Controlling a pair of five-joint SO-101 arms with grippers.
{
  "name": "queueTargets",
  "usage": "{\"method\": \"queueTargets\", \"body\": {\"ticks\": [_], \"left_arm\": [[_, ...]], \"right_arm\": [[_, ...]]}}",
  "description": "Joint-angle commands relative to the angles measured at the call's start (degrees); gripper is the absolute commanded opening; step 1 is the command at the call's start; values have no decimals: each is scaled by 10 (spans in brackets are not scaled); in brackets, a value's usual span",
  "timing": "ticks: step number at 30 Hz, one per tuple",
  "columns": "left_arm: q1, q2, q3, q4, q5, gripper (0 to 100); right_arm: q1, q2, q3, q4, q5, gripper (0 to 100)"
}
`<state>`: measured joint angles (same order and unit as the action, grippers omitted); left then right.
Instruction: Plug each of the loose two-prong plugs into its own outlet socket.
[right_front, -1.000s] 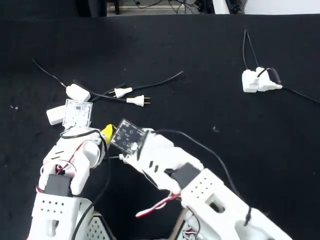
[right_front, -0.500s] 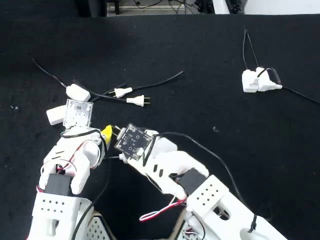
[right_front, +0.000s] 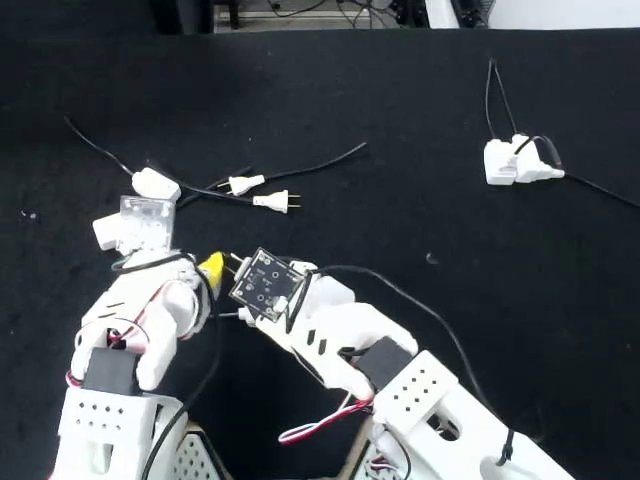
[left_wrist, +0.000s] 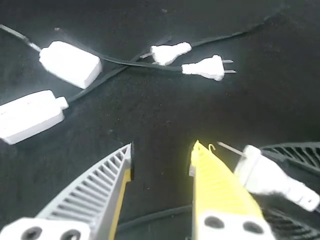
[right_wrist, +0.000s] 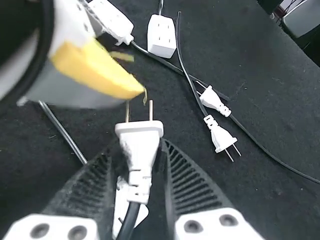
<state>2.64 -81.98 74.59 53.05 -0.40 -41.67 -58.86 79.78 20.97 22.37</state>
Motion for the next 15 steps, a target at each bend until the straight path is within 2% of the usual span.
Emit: {"method": "queueTargets", "body": {"ticks": [1, 5, 15], "left_arm": [[41, -3, 8, -39, -9, 198], [41, 2, 51, -89, -39, 198], [40, 3, 54, -92, -40, 198]], "right_arm": [[5, -21, -6, 3, -7, 11], [5, -24, -6, 3, -8, 11], [4, -24, -6, 3, -8, 11]]}}
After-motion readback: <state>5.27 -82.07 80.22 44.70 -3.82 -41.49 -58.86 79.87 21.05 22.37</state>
